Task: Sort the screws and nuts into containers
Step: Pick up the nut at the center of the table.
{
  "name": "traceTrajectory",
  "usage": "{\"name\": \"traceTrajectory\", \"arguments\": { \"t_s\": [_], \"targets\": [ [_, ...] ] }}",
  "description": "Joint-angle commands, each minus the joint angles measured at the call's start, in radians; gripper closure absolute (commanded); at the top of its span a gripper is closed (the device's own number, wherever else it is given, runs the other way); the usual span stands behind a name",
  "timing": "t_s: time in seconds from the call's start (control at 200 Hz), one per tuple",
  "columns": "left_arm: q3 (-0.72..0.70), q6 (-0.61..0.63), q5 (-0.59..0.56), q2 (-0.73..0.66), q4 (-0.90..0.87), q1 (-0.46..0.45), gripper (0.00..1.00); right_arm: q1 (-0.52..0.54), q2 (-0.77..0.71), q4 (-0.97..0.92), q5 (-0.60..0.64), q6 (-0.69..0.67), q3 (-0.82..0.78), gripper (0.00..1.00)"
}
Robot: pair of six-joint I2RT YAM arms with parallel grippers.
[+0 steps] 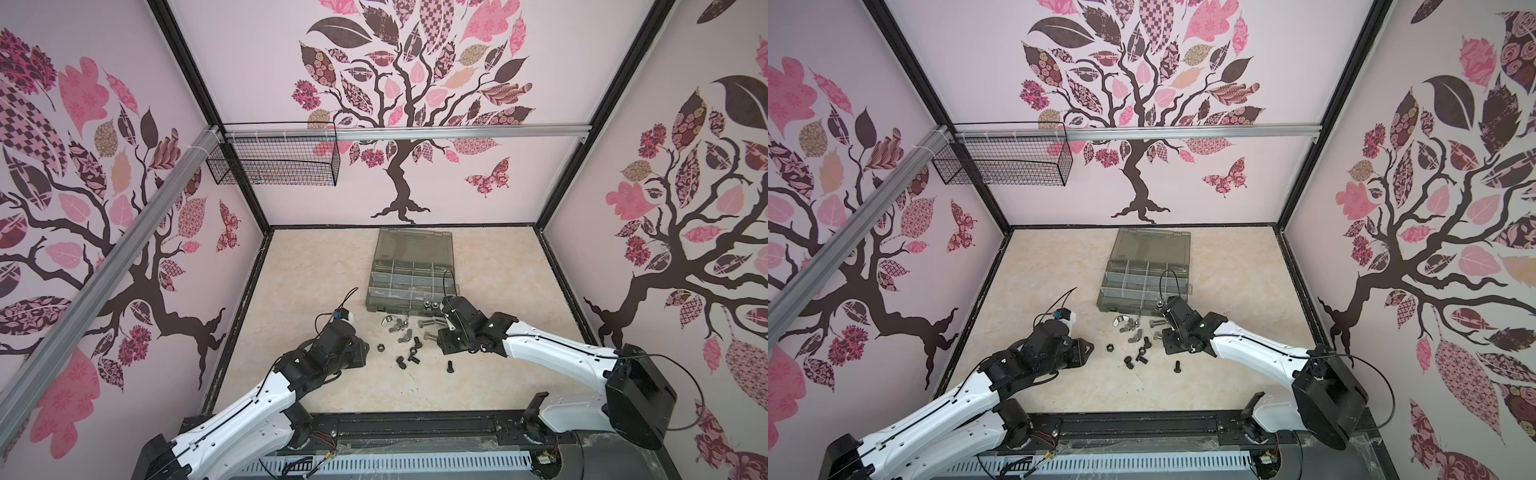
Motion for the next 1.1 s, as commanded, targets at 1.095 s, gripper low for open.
{"name": "traceTrajectory", "arguments": {
  "t_s": [1.095],
  "targets": [
    [0.146, 0.122, -0.037, 0.285, 0.006, -0.001, 0.62, 0.055, -0.014, 0.036, 0.005, 0.078, -0.064, 0.53]
  ]
}}
